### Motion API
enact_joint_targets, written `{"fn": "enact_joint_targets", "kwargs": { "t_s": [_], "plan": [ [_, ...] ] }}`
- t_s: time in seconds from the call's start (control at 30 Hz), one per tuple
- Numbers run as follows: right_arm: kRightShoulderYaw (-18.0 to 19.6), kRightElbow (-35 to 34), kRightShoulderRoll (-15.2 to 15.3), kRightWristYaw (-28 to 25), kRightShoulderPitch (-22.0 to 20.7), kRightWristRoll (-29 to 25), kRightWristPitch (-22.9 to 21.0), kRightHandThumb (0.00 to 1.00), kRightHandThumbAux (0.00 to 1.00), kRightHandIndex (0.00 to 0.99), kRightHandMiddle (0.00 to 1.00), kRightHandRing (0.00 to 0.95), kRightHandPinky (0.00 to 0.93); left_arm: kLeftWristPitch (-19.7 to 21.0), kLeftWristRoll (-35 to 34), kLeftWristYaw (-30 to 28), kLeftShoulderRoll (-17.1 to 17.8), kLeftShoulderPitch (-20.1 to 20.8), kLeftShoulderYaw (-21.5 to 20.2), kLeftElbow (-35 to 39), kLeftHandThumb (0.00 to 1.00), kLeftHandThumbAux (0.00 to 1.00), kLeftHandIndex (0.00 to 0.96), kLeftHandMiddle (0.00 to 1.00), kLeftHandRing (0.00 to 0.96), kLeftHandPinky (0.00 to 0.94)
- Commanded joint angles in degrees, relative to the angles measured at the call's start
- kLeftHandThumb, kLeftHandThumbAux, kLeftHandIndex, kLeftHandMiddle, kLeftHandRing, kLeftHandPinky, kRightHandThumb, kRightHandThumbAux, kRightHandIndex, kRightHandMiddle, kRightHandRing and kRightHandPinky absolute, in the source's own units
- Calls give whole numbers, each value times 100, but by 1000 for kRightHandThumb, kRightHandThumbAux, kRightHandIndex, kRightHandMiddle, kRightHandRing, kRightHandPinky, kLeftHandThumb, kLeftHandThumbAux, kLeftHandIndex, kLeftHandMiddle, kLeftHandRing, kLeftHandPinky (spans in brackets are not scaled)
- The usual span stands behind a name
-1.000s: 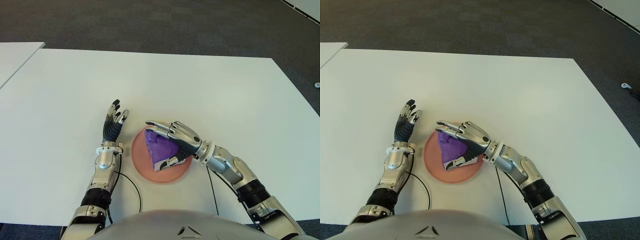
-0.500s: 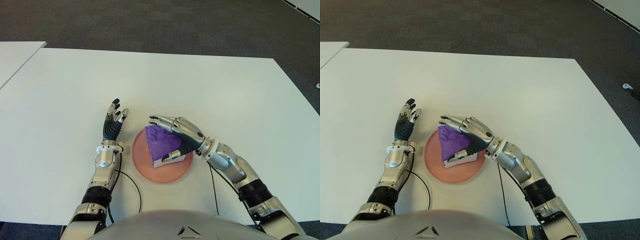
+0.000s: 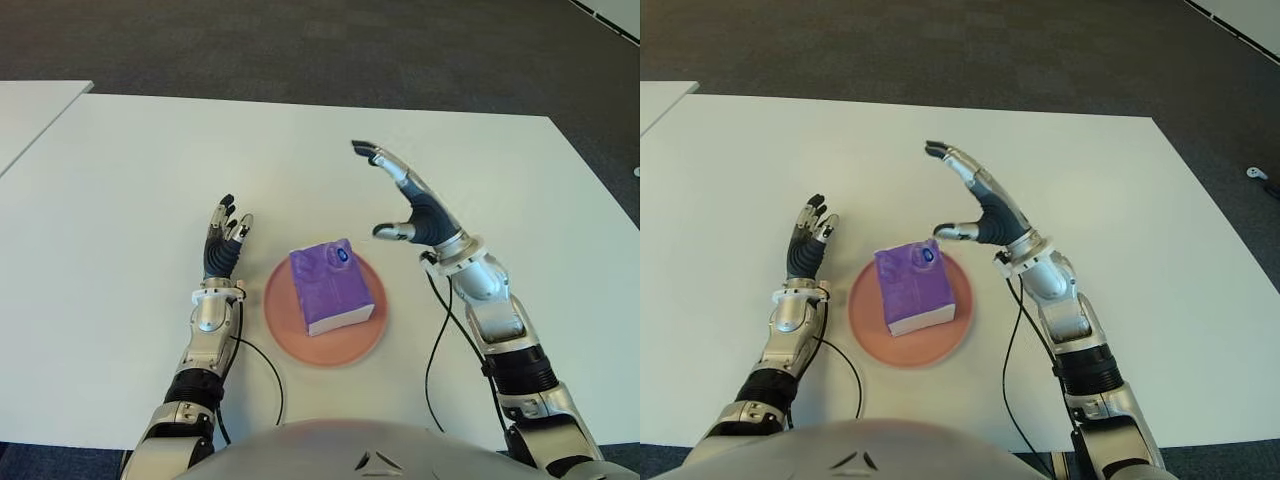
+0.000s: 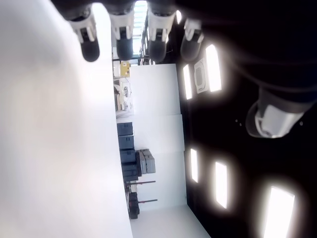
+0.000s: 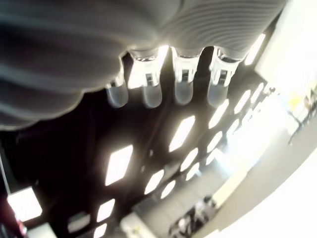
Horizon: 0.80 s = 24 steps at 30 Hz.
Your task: Put the tissue paper into the plate.
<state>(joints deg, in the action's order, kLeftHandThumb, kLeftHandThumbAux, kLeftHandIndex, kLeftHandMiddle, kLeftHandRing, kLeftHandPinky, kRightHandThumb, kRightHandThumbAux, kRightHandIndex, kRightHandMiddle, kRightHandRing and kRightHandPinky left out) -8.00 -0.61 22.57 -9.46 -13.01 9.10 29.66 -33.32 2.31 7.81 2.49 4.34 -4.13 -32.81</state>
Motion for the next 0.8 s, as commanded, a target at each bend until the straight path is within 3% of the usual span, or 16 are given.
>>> {"fn": "enact_joint_targets", "kwargs": {
  "t_s": [0.03,0.17,0.27,0.33,0.5,0.73,0.8],
  "plan": [
    [572,1736,-265,500,-569,-286,748,239,293,0,0,0,0,-32,43,23,-66,-219,-1,-379,0,430,0,0,0,0],
    [822,2136,-561,890,-871,-394,1064,215,293,0,0,0,0,-28,13,-2,-67,-207,-7,-381,0,430,0,0,0,0],
    [1258,2125,-994,1297,-1106,-916,719,151,302,0,0,0,0,-49,-17,-39,-64,-199,-13,-377,0,433,0,0,0,0],
    [1337,2218,-1074,1326,-1141,-981,733,128,304,0,0,0,0,-61,-23,-48,-60,-198,-17,-382,0,434,0,0,0,0],
    [1494,1625,-1096,1005,-480,-1489,386,73,301,0,0,0,0,-40,-12,-65,-47,-216,-7,-357,0,434,0,0,0,0],
    [1681,1307,-1380,1162,-370,-1723,-280,11,330,0,0,0,0,-6,-16,-55,-45,-221,-19,-345,0,434,0,0,0,0],
    [1717,1570,-1489,1224,-416,-1685,-252,4,337,0,0,0,0,-10,-21,-59,-48,-229,-22,-340,0,436,0,0,0,0]
  ]
}}
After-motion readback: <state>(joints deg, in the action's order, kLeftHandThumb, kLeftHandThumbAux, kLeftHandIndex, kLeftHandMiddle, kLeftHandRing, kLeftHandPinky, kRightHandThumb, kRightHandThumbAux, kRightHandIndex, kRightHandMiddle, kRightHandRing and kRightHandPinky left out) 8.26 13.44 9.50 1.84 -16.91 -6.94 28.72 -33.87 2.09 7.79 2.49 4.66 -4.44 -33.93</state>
